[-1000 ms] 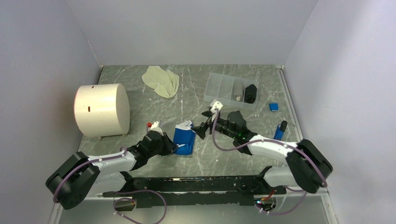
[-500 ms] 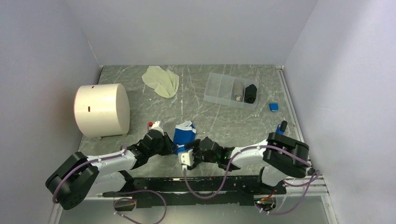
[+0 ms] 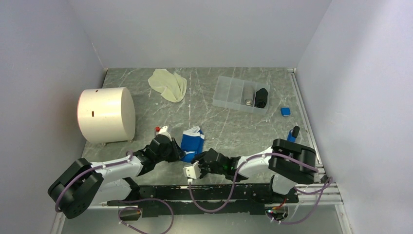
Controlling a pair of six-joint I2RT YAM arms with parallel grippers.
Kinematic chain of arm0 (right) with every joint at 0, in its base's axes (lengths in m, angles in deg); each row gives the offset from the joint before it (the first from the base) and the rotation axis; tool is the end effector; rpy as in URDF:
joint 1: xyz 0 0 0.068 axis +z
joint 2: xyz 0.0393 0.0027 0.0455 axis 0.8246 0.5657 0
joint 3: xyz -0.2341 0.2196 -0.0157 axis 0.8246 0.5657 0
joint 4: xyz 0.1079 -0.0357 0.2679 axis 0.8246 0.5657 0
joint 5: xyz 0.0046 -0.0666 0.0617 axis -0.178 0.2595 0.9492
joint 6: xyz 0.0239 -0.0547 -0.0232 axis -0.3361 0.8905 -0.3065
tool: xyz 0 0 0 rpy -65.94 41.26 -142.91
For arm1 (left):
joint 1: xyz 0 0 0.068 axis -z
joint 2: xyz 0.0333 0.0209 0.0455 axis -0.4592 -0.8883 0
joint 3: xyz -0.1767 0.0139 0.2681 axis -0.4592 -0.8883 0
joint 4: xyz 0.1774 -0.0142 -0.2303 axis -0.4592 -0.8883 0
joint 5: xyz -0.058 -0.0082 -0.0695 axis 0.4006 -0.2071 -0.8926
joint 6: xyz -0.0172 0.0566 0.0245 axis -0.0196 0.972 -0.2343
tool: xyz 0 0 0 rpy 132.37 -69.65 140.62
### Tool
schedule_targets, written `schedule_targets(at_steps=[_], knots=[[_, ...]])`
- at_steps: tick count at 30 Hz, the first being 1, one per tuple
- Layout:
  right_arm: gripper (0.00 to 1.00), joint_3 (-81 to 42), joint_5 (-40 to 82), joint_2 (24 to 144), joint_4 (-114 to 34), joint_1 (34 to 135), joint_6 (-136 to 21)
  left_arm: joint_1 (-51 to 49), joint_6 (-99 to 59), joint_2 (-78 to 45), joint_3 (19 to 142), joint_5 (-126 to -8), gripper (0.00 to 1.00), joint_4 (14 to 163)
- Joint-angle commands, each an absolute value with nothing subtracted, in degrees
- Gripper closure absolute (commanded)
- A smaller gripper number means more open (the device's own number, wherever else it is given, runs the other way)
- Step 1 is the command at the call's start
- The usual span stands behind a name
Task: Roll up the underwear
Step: Roll the underwear to the center of the board.
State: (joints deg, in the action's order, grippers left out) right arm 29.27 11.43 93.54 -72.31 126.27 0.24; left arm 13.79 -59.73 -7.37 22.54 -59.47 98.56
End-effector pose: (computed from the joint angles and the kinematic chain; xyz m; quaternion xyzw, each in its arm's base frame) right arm 0.1019 0.2869 0.1404 -0.7598 0.4344 0.0716 0.4784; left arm 0.1550 -0.1363 0.1425 -0.0805 0.9007 -0.3134 0.2899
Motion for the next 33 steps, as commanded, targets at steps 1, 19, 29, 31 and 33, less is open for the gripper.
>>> schedule_targets(at_steps=[1, 19, 29, 31, 33], knots=[[0.68, 25.38, 9.59, 96.87, -67.92, 126.4, -1.57, 14.24, -56.99, -9.29, 21.48, -60.98, 0.81, 89.97], [1.0, 28.88, 24.62, 90.37, -73.65, 121.76, -26.32, 9.51, -62.96, 4.15, 19.58, -58.78, 0.33, 80.27], [1.0, 22.13, 36.05, 97.85, -69.31, 114.62, -47.45, 9.58, -75.68, 14.42, 13.43, -61.69, 0.28, 82.13], [0.99, 21.73, 36.91, 99.08, -69.85, 114.16, -50.15, 9.53, -80.44, 18.32, 10.68, -61.8, 0.27, 83.53], [0.99, 20.71, 35.64, 100.0, -67.86, 114.17, -51.77, 9.54, -82.55, 21.09, 9.29, -61.83, 0.24, 83.82]])
